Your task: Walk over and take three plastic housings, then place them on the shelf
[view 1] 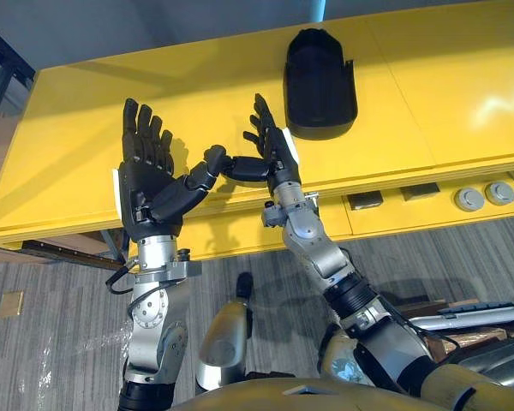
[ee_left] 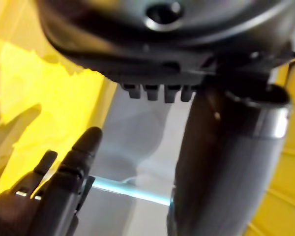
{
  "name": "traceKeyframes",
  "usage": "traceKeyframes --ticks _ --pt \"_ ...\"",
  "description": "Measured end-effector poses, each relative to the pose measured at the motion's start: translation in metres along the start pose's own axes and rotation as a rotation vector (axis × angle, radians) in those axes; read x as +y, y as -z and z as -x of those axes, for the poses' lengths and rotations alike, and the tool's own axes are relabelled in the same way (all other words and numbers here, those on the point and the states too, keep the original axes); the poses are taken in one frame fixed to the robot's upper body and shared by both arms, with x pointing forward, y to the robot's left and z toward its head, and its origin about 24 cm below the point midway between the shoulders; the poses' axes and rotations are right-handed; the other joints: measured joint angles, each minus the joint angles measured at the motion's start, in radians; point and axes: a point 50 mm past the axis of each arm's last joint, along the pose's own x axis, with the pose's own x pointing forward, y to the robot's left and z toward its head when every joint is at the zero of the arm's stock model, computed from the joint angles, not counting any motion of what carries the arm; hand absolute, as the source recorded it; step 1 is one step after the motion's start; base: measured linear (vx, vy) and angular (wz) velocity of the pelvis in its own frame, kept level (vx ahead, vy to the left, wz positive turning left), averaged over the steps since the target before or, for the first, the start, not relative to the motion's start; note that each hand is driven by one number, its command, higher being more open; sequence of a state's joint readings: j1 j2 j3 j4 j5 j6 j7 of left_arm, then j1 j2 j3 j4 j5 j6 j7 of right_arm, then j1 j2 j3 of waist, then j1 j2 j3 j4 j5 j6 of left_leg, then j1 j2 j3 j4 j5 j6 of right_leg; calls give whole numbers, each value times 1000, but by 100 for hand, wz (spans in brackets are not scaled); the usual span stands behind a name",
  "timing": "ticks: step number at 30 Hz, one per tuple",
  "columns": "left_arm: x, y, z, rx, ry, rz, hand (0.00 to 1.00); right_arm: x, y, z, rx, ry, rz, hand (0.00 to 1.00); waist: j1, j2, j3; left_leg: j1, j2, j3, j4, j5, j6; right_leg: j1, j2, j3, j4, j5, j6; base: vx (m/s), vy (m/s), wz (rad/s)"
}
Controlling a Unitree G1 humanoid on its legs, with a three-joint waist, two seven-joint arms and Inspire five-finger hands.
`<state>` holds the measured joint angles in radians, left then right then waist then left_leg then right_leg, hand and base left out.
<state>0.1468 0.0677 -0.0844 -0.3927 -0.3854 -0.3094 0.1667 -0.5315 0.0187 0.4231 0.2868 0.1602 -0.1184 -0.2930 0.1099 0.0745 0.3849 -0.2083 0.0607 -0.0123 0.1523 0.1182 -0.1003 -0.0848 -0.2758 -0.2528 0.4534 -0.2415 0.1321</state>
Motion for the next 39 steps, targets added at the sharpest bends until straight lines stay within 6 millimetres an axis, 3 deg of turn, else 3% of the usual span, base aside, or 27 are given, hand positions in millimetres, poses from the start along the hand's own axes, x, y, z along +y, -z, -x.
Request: traceKeyframes --ticks 6,19,30,39 --pt "-1 2 1 -1 -37 20 100 4 -9 -1 -27 92 -22 100 -2 0 0 0 1 8 4 4 2 -4 -4 6 22 -11 7 34 -37 -1" --pt "-6 5 5 9 -67 22 100 -9 -15 5 -34 245 19 100 -14 -2 2 -4 7 32 40 -25 5 -19 -5 31 45 -26 5 -5 -20 -5" --pt "-7 6 5 18 -52 20 100 -9 -13 6 -26 194 17 100 -32 -3 3 17 3 36 21 -23 7 10 -2 32 4 -11 18 0 0 0" --pt "-7 6 5 29 -5 2 100 -8 -7 17 -49 -6 23 100 -35 -5 -3 92 3 37 -72 1 9 91 13 12 -100 23 25 34 -8 1"
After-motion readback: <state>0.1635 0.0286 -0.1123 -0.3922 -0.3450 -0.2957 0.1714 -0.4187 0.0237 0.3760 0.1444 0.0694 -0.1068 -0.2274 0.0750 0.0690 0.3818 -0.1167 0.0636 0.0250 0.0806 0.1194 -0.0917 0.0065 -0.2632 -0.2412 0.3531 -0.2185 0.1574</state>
